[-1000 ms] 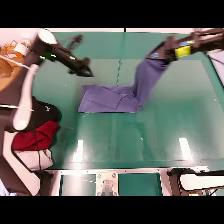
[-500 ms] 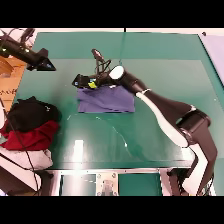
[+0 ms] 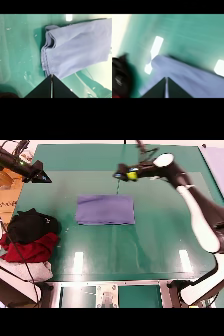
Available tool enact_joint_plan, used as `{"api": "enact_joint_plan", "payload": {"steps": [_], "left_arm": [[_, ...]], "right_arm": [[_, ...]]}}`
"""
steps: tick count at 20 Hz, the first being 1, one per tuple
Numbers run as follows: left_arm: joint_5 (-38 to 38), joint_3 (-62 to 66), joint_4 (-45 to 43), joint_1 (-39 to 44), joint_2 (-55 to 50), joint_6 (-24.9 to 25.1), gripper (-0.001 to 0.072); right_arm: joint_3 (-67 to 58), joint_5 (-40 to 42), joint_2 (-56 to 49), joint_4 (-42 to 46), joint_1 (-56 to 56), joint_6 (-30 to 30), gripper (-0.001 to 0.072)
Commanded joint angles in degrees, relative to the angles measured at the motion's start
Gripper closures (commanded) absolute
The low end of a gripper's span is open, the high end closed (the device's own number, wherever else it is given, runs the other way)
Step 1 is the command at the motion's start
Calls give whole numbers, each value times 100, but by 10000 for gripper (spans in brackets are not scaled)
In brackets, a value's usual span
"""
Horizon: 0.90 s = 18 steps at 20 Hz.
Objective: Fold the shirts.
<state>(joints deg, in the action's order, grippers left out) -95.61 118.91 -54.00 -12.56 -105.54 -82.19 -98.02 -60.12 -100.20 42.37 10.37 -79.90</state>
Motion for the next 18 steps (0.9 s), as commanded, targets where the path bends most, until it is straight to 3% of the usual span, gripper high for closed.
{"api": "enact_joint_plan", "payload": {"steps": [1, 6, 14, 15, 16, 17, 18], "left_arm": [[42, 7, -4, -4, 0, -13, 678], [133, 7, -11, -4, 0, -33, 678], [597, 7, -929, 2, 0, -188, 680], [656, 7, -1095, 2, 0, -188, 680], [684, 7, -1215, 15, 0, -186, 680], [688, 7, -1405, 76, 0, -181, 680], [671, 7, -1626, 170, 0, -179, 680]], "right_arm": [[1054, -986, 426, 629, -1134, -74, 96], [2592, -269, 197, 149, -1414, 249, 93], [2332, 308, -588, -1099, 7, 551, 103], [2124, 315, -588, -1156, 70, 531, 271], [1919, 295, -584, -1178, 66, 535, 577], [1725, 260, -551, -1176, 42, 529, 695], [1591, 264, -507, -1174, -20, 431, 696]]}}
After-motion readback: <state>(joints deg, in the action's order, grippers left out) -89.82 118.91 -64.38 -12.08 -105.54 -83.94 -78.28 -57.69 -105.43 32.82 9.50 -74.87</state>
